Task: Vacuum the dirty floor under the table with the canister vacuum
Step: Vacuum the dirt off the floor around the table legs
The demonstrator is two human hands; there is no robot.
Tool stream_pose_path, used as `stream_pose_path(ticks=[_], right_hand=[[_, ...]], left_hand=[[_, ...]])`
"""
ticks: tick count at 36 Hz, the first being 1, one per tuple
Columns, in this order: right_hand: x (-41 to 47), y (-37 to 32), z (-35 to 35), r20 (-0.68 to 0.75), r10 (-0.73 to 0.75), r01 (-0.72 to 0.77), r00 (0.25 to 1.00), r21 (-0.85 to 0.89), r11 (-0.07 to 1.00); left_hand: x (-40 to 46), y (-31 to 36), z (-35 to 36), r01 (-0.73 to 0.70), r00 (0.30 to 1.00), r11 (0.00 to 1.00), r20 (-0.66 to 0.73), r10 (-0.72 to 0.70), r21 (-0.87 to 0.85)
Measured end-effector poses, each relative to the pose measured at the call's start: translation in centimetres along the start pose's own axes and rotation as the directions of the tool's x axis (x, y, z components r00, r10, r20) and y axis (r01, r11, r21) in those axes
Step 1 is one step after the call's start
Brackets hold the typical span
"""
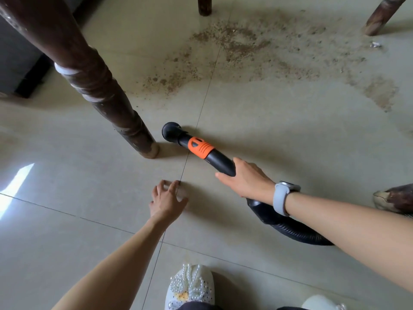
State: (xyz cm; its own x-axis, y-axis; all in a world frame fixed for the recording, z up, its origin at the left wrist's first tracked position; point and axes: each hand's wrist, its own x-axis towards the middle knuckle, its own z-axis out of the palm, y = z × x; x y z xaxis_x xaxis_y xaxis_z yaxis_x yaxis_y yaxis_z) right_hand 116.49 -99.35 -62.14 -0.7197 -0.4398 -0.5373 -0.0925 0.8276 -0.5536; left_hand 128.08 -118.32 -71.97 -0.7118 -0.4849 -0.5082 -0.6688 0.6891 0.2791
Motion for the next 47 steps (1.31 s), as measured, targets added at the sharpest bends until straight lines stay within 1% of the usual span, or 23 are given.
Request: stream_pose_path(ticks=[2, 3, 4, 5, 6, 7, 8, 9, 10, 12, 13, 16, 18, 19, 22, 26, 30, 31, 36, 39, 41, 43, 47], right_hand=[[1.2, -0.6, -0.2, -0.005, -0.007, 0.007, 1.0, -0.006, 1.0], [1.7, -0.8, -0.3, -0.006, -0.015, 0.015, 1.0, -0.01, 1.0], [2.2, -1.0, -0.5, -0.009, -0.022, 0.022, 1.0, -0.012, 1.0], [2.6, -1.1, -0.5, -0.011, -0.027, 0.027, 1.0, -0.013, 1.0], [2.8, -1.3, -0.5, -0.012, -0.03, 0.03, 0.999, -0.016, 0.999], [3.0, -1.3, -0.4, -0.007, -0.032, 0.032, 0.999, -0.022, 0.999], [3.1, -1.4, -0.2, -0.001, -0.033, 0.033, 0.999, -0.03, 0.999], [3.1, -1.5, 0.0, 0.007, -0.031, 0.031, 1.0, -0.03, 0.999], [3.1, -1.6, 0.2, 0.017, -0.031, 0.032, 0.999, -0.021, 0.999], [3.1, -1.5, 0.6, 0.041, -0.047, 0.046, 0.998, 0.019, 0.999], [3.1, -1.3, 0.6, 0.051, -0.055, 0.053, 0.997, 0.046, 0.998], [2.4, -0.1, 0.4, 0.072, -0.052, 0.044, 0.996, 0.113, 0.993], [1.7, 1.2, 0.2, 0.102, -0.055, 0.047, 0.993, 0.082, 0.996], [1.2, 2.0, 0.1, 0.124, -0.054, 0.046, 0.991, 0.069, 0.997], [-0.4, 4.7, 0.1, 0.194, -0.042, 0.018, 0.98, 0.12, 0.993], [-1.7, 6.9, 0.6, 0.251, 0.024, -0.001, 0.968, -0.092, 0.996], [-2.1, 5.0, 1.6, 0.235, -0.035, 0.076, 0.971, -0.17, 0.982], [-2.0, 4.2, 1.8, 0.234, -0.053, 0.095, 0.971, -0.172, 0.981], [-0.6, 1.1, 1.8, 0.2, -0.075, 0.106, 0.977, -0.149, 0.983], [0.4, 0.8, 1.0, 0.203, -0.103, 0.133, 0.974, -0.139, 0.981], [0.9, 0.9, 0.3, 0.216, -0.126, 0.156, 0.968, -0.129, 0.979], [1.3, 1.0, -0.1, 0.222, -0.14, 0.17, 0.965, -0.123, 0.978], [1.5, 1.1, 0.0, 0.211, -0.112, 0.126, 0.971, -0.051, 0.991]], left_hand=[[0.5, 0.9, -0.6, 0.005, 0.989, 0.969, -0.144, -0.042, -0.249], [0.7, 1.5, -1.2, 0.009, 0.973, 0.922, -0.209, -0.097, -0.386], [1.0, 2.3, -2.1, 0.017, 0.957, 0.854, -0.239, -0.164, -0.52], [1.1, 3.1, -3.1, 0.029, 0.952, 0.759, -0.214, -0.219, -0.65], [1.1, 4.0, -4.2, 0.054, 0.96, 0.638, -0.135, -0.244, -0.768], [1.1, 5.0, -5.3, 0.103, 0.973, 0.514, -0.02, -0.228, -0.852], [1.1, 5.8, -6.1, 0.157, 0.981, 0.416, 0.092, -0.174, -0.896], [1.0, 6.6, -6.7, 0.201, 0.979, 0.362, 0.177, -0.098, -0.91], [0.9, 7.5, -7.0, 0.223, 0.973, 0.343, 0.23, -0.022, -0.913], [0.5, 9.3, -6.9, 0.214, 0.964, 0.341, 0.255, 0.079, -0.915], [0.4, 10.2, -6.8, 0.191, 0.967, 0.352, 0.238, 0.094, -0.916], [0.4, 11.6, -6.4, 0.136, 0.981, 0.351, 0.176, 0.085, -0.927], [0.8, 11.5, -6.4, 0.115, 0.985, 0.332, 0.151, 0.084, -0.936], [1.0, 11.4, -6.6, 0.107, 0.988, 0.325, 0.136, 0.071, -0.94], [2.0, 11.1, -7.2, 0.086, 0.996, 0.305, 0.087, -0.011, -0.948], [3.1, 11.1, -8.6, 0.074, 0.995, 0.211, 0.057, -0.084, -0.975], [2.9, 12.0, -9.1, 0.099, 0.993, 0.074, 0.094, -0.073, -0.992], [2.8, 12.2, -9.1, 0.097, 0.993, 0.064, 0.093, -0.075, -0.993], [2.1, 12.7, -8.5, -0.008, 0.988, 0.131, -0.028, -0.151, -0.991], [2.4, 12.2, -8.7, -0.056, 0.968, 0.127, -0.086, -0.238, -0.99], [2.7, 12.0, -8.8, -0.088, 0.952, 0.164, -0.131, -0.275, -0.983], [2.9, 12.0, -8.8, -0.116, 0.942, 0.204, -0.173, -0.288, -0.972], [3.3, 12.7, -9.0, -0.146, 0.939, 0.225, -0.206, -0.274, -0.963]])
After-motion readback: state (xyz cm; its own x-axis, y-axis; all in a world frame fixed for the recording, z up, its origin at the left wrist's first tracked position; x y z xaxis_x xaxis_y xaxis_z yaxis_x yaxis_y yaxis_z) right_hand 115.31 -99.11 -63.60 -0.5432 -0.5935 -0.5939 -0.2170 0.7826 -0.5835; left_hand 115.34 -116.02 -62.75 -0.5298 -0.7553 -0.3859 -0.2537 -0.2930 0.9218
